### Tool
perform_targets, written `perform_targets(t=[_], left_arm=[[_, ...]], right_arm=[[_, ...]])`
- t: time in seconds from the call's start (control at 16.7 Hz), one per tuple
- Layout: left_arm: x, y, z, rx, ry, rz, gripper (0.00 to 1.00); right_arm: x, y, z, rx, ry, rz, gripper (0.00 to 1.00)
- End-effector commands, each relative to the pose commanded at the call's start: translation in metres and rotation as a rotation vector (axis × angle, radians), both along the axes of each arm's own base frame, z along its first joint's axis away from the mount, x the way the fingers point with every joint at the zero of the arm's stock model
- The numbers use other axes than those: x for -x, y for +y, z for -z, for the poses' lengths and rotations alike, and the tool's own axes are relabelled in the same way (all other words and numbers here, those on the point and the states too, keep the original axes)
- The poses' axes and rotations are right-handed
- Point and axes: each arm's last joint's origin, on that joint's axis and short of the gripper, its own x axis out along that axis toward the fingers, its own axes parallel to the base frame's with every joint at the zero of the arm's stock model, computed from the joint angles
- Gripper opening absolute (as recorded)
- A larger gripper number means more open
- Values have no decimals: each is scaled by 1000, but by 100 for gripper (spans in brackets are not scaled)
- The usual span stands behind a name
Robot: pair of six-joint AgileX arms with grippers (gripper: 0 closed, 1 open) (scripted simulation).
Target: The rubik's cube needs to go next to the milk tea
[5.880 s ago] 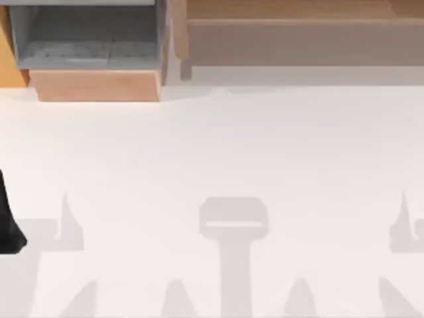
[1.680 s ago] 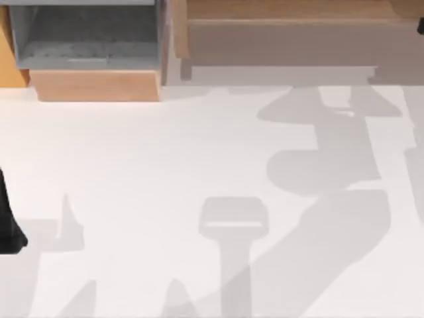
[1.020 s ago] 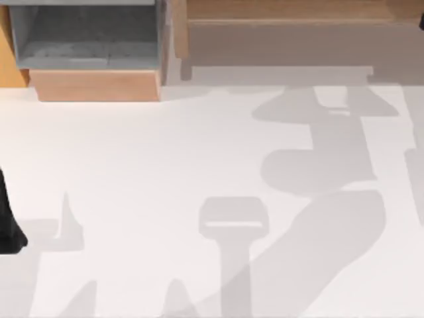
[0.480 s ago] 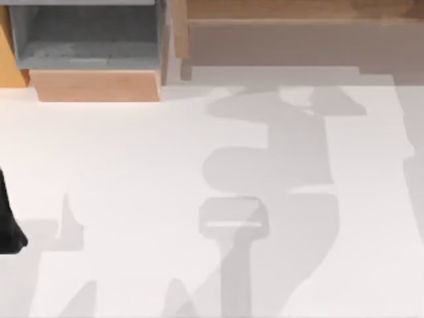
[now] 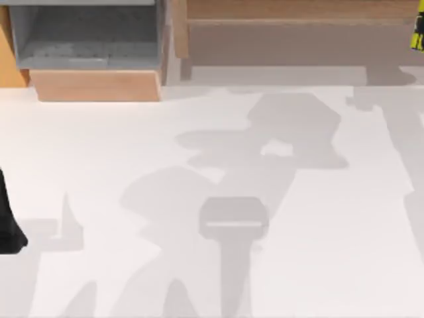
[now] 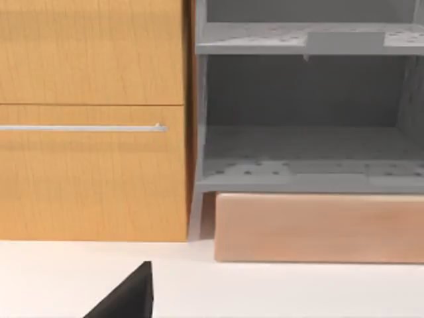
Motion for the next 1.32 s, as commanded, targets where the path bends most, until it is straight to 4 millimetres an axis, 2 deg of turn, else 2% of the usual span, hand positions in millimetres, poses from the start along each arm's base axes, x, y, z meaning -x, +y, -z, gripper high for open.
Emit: perform_targets(t=[0.48, 0.72, 0.9, 1.32], left_arm=[[0, 0, 0, 0, 0, 0, 100], [0, 0, 0, 0, 0, 0, 100], [0, 0, 0, 0, 0, 0, 100], [0, 0, 0, 0, 0, 0, 100]], right_arm=[[106, 17, 41, 34, 675, -46, 0], [145, 18, 60, 58, 900, -64, 0], [156, 17, 65, 65, 960, -65, 0], [154, 17, 64, 55, 951, -67, 0]])
